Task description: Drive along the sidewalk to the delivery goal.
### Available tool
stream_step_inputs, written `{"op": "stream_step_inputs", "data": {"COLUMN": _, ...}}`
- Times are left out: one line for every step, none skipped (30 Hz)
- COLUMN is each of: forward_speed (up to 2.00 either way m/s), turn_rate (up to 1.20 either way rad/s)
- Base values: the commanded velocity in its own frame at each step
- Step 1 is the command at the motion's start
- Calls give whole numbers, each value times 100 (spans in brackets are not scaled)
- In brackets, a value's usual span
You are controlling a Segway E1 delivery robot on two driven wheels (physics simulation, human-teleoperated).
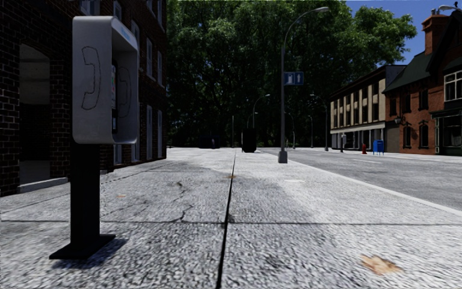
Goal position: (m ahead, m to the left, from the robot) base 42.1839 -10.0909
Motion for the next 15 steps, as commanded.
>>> {"op": "stream_step_inputs", "data": {"forward_speed": 200, "turn_rate": 0}}
{"op": "stream_step_inputs", "data": {"forward_speed": 200, "turn_rate": 0}}
{"op": "stream_step_inputs", "data": {"forward_speed": 200, "turn_rate": 0}}
{"op": "stream_step_inputs", "data": {"forward_speed": 200, "turn_rate": 0}}
{"op": "stream_step_inputs", "data": {"forward_speed": 200, "turn_rate": 0}}
{"op": "stream_step_inputs", "data": {"forward_speed": 200, "turn_rate": 0}}
{"op": "stream_step_inputs", "data": {"forward_speed": 200, "turn_rate": 0}}
{"op": "stream_step_inputs", "data": {"forward_speed": 200, "turn_rate": 0}}
{"op": "stream_step_inputs", "data": {"forward_speed": 200, "turn_rate": 0}}
{"op": "stream_step_inputs", "data": {"forward_speed": 200, "turn_rate": 2}}
{"op": "stream_step_inputs", "data": {"forward_speed": 200, "turn_rate": 4}}
{"op": "stream_step_inputs", "data": {"forward_speed": 200, "turn_rate": 0}}
{"op": "stream_step_inputs", "data": {"forward_speed": 200, "turn_rate": 0}}
{"op": "stream_step_inputs", "data": {"forward_speed": 200, "turn_rate": 0}}
{"op": "stream_step_inputs", "data": {"forward_speed": 200, "turn_rate": 0}}
